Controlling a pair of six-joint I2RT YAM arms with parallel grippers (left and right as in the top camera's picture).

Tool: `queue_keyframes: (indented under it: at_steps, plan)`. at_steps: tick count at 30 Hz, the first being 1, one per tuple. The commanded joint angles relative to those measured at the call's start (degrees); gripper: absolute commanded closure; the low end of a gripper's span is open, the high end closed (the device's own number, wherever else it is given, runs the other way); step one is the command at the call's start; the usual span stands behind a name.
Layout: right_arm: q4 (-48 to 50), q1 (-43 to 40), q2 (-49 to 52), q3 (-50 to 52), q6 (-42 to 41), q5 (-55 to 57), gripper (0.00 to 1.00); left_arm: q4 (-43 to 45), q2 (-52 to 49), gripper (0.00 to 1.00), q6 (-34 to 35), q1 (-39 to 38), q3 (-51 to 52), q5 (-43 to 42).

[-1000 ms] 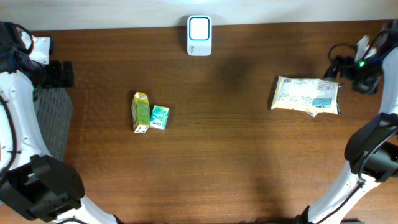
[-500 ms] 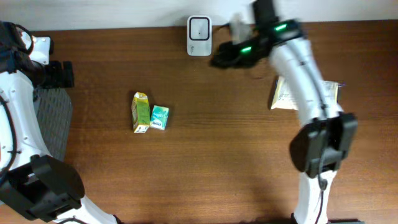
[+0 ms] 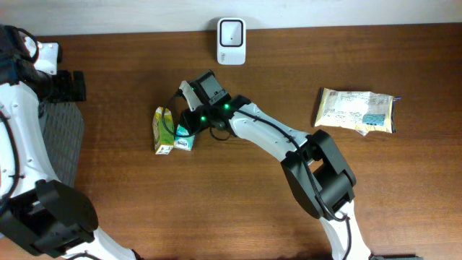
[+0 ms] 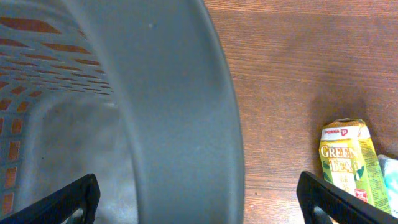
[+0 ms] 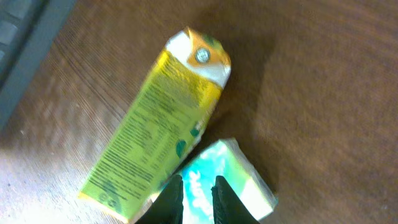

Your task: Scan the item barcode

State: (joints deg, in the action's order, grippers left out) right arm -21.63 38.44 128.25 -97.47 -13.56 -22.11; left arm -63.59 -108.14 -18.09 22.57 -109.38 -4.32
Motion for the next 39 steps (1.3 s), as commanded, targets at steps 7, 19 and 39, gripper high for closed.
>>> queue_keyframes:
  at_steps: [7, 19, 39]
  plan:
    - [-8.5, -0.9, 2.2, 0.4, -0.4, 8.8, 0.84, -0.1, -0.2, 0.01, -0.9, 0.2, 0.2, -0.4]
    - [-6.0, -1.2, 5.5, -5.1, -13.9, 7.6, 0.61, -0.1, -0.2, 0.01, -0.9, 0.2, 0.2, -0.4]
    - [-18.9, -6.8, 3.4, -8.0, -16.2, 7.5, 0.96, -0.1, -0.2, 0.01, -0.9, 0.2, 0.2, -0.4]
